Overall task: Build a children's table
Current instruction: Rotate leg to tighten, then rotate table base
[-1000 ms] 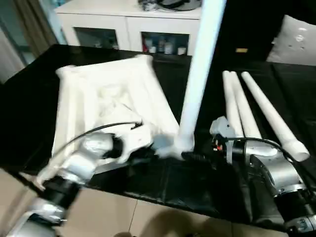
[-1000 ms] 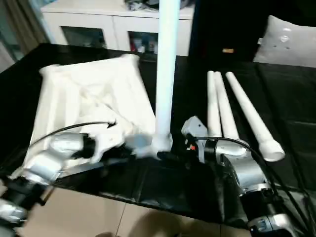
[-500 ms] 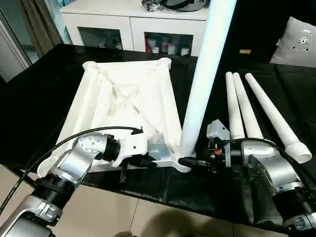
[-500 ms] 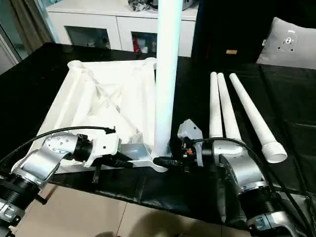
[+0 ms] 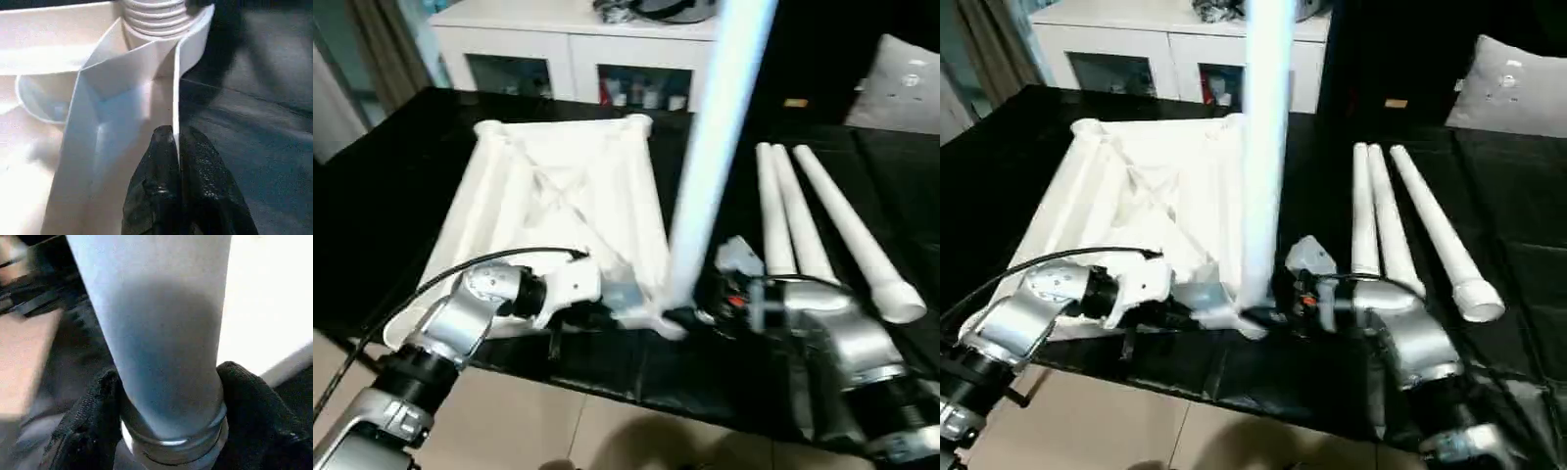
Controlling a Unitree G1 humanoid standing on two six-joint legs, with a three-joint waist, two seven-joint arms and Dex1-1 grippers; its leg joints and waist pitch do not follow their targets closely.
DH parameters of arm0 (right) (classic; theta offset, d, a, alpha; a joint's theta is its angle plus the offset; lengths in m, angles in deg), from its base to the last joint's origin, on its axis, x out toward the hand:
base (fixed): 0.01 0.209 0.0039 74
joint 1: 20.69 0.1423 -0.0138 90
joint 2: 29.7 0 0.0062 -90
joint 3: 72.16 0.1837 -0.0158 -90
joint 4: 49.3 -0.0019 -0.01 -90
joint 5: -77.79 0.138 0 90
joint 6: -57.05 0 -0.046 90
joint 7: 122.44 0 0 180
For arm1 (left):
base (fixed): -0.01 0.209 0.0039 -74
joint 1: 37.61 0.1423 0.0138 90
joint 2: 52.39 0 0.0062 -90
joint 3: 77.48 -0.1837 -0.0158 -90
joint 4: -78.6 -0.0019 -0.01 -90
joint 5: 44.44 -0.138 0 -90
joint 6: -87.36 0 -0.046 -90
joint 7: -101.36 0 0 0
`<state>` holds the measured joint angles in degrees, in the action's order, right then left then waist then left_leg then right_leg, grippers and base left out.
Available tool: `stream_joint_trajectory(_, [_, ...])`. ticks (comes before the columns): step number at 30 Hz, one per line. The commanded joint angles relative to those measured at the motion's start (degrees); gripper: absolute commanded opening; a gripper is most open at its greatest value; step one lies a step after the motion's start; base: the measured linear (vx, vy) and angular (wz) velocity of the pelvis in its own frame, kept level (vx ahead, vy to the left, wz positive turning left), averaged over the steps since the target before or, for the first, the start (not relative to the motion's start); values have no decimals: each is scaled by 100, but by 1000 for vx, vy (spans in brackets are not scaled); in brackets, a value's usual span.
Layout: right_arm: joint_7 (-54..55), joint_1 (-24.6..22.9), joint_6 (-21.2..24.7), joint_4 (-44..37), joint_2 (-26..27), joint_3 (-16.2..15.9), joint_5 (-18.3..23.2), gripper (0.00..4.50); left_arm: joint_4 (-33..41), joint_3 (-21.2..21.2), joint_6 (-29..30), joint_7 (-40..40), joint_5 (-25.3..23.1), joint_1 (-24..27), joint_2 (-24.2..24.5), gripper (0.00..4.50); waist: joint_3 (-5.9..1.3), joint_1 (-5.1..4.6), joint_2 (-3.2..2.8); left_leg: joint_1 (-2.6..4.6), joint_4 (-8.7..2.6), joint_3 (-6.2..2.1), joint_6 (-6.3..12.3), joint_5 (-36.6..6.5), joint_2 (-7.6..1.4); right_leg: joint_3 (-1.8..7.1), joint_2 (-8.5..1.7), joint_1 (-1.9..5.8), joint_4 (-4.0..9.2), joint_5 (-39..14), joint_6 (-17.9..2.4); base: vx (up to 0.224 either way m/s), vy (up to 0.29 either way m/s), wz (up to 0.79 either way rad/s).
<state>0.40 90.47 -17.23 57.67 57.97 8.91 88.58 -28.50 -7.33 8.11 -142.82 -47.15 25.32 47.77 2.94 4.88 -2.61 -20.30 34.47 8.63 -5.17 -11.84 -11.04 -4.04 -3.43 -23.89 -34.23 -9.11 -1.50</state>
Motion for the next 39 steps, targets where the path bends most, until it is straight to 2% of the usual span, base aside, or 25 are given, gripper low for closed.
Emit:
stream_joint_trajectory(1, [337,98,87,37,320,-204,-28,266,317,152,336,602,-13,-40,-280,0,-368,-26,82,-49,-406,25,212,-714,-119,222,-403,377,452,-2261,-751,0,0,0])
stream_joint_trajectory(2, [981,218,138,271,672,-162,-178,266,440,339,843,1231,-67,-54,-640,0,-372,-44,90,-40,-403,26,212,-745,-107,223,-399,376,463,-2322,-701,0,0,0])
stream_joint_trajectory(3, [1829,378,148,601,1050,-101,-452,266,515,503,1281,1862,-107,-106,-1062,0,-337,-135,85,-54,-409,38,137,-745,-110,218,-388,351,466,-2321,-774,0,0,0])
stream_joint_trajectory(4, [2023,416,150,680,1121,-84,-523,266,509,536,1332,2005,-120,-128,-1157,0,-343,-154,90,-34,-400,26,94,-771,-90,199,-392,357,487,-2456,-741,0,0,0])
stream_joint_trajectory(5, [2101,431,153,713,1148,-77,-552,266,502,550,1346,2068,-127,-138,-1198,0,-366,-178,101,-47,-391,17,122,-742,-57,194,-402,390,504,-2564,-666,0,0,0])
stream_joint_trajectory(6, [2203,443,175,734,1177,-71,-579,266,515,567,1384,2161,-142,-145,-1246,0,-375,-174,102,-54,-386,20,169,-708,-56,206,-404,394,510,-2520,-642,0,0,0])
stream_joint_trajectory(7, [2672,545,267,919,1367,51,-630,266,401,648,1483,2581,-160,-244,-1553,0,-383,-183,129,-56,-378,30,253,-648,-65,223,-386,378,499,-2333,-655,0,0,0])
stream_joint_trajectory(9, [2954,621,312,1053,1482,114,-705,266,248,689,1437,2961,-229,-342,-1795,0,-401,-186,97,-56,-358,41,318,-485,-65,232,-366,367,464,-1929,-795,0,0,0])
stream_joint_trajectory(10, [2962,610,190,1034,1493,123,-714,266,213,685,1380,3009,-201,-366,-1886,0,-428,-145,60,-64,-350,33,385,-357,-71,230,-370,391,424,-1613,-873,0,0,0])
stream_joint_trajectory(11, [2962,610,190,1034,1493,123,-714,321,213,685,1380,3009,-201,-366,-1886,0,-434,-137,71,-69,-343,39,418,-310,-76,233,-365,388,420,-1475,-895,0,0,0])
stream_joint_trajectory(12, [3056,595,113,1011,1540,179,-751,321,266,708,1422,3038,-228,-358,-1944,0,-446,-123,72,-79,-337,34,460,-215,-83,238,-362,398,373,-1156,-977,0,0,0])
stream_joint_trajectory(16, [3159,494,132,859,1535,363,-713,364,233,700,1389,2945,-312,-381,-1838,0,-441,-133,58,-91,-338,28,545,-179,-92,232,-368,411,349,-861,-1099,0,0,0])
stream_joint_trajectory(18, [3195,448,137,790,1458,359,-749,378,184,695,1347,2903,-307,-394,-1753,0,-431,-149,65,-90,-347,28,541,-278,-92,228,-376,422,362,-943,-1103,0,0,0])
stream_joint_trajectory(21, [3389,264,141,437,1135,248,-1069,400,-46,694,1172,2919,-328,-485,-1574,0,-408,-144,70,-82,-351,37,463,-430,-65,223,-365,421,427,-1338,-942,0,0,0])
stream_joint_trajectory(22, [3291,168,307,197,1063,319,-948,410,-210,699,1049,2888,-337,-569,-1519,0,-405,-155,80,-93,-363,27,426,-477,-66,226,-378,435,422,-1444,-881,0,0,0])
stream_joint_trajectory(24, [3287,79,514,-64,986,394,-896,425,-394,720,940,2880,-344,-665,-1491,0,-404,-149,69,-68,-363,31,426,-531,-63,230,-352,412,449,-1573,-783,0,0,0])
stream_joint_trajectory(25, [3224,12,615,-247,933,427,-840,438,-552,738,843,2904,-360,-753,-1474,0,-407,-149,47,-71,-366,21,420,-509,-66,231,-353,413,438,-1522,-798,0,0,0])
stream_joint_trajectory(28, [3194,-151,864,-664,846,518,-813,438,-1038,754,582,2922,-391,-1021,-1445,0,-426,-152,35,-75,-359,10,389,-460,-77,236,-362,430,401,-1227,-860,0,0,0])
stream_joint_trajectory(29, [3267,-192,912,-768,843,563,-843,438,-1248,736,431,2926,-416,-1133,-1440,0,-415,-151,32,-65,-348,28,414,-470,-49,236,-339,410,439,-1209,-857,0,0,0])
stream_joint_trajectory(30, [3267,-192,912,-768,843,563,-843,438,-1248,736,431,2926,-416,-1133,-1440,0,-429,-147,43,-71,-350,20,409,-452,-51,236,-356,431,419,-1183,-871,0,0,0])
stream_joint_trajectory(31, [3358,-220,955,-903,858,591,-786,438,-1685,750,149,2971,-395,-1372,-1482,0,-433,-143,2,-74,-350,7,395,-433,-63,235,-370,436,401,-1151,-896,0,0,0])
stream_joint_trajectory(33, [3445,-207,915,-969,888,608,-757,438,-2096,847,-39,3084,-314,-1604,-1577,0,-436,-138,19,-70,-341,19,410,-423,-35,234,-346,428,432,-1142,-856,0,0,0])
stream_joint_trajectory(37, [3679,-121,807,-1027,959,677,-805,438,-2659,1132,-363,3251,-55,-1951,-1752,0,-455,-110,31,-75,-336,3,390,-322,-52,231,-370,448,382,-842,-1001,0,0,0])
stream_joint_trajectory(38, [3777,-90,769,-1042,983,705,-850,446,-2751,1230,-401,3288,36,-2024,-1795,27,-465,-107,58,-86,-327,6,411,-259,-45,234,-372,459,367,-720,-1059,0,0,0])
stream_joint_trajectory(39, [3804,-73,756,-1049,940,653,-949,446,-2730,1245,-383,3295,49,-2029,-1796,27,-471,-102,54,-97,-322,4,429,-190,-42,236,-375,467,351,-629,-1088,0,0,0])
